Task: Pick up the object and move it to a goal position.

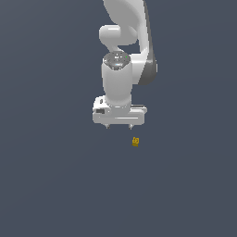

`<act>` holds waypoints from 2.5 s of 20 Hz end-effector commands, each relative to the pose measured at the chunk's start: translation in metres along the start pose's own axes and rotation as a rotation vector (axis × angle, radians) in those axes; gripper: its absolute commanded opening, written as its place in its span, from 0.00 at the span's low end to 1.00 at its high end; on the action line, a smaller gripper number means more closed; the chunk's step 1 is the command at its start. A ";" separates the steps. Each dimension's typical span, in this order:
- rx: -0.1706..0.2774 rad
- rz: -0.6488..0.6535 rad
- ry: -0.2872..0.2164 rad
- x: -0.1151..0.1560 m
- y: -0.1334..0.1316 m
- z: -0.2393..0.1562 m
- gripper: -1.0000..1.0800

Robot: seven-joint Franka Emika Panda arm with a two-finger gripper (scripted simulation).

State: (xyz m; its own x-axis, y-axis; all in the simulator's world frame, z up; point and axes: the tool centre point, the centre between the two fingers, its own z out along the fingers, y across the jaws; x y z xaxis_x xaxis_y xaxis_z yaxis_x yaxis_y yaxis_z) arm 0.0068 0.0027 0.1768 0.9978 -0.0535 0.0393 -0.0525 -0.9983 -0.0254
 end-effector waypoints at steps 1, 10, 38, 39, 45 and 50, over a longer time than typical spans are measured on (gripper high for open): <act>0.000 0.000 0.000 0.000 0.000 0.000 0.96; 0.006 0.001 -0.026 -0.005 0.012 0.010 0.96; -0.024 0.195 -0.036 -0.013 -0.071 0.091 0.96; -0.025 0.202 -0.036 -0.014 -0.074 0.094 0.96; -0.029 0.228 -0.036 -0.017 -0.085 0.105 0.96; -0.030 0.228 -0.037 -0.017 -0.086 0.106 0.96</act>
State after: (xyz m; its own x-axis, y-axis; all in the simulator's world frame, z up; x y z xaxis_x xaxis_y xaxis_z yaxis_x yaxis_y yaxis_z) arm -0.0015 0.0921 0.0725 0.9609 -0.2770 -0.0010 -0.2770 -0.9609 -0.0002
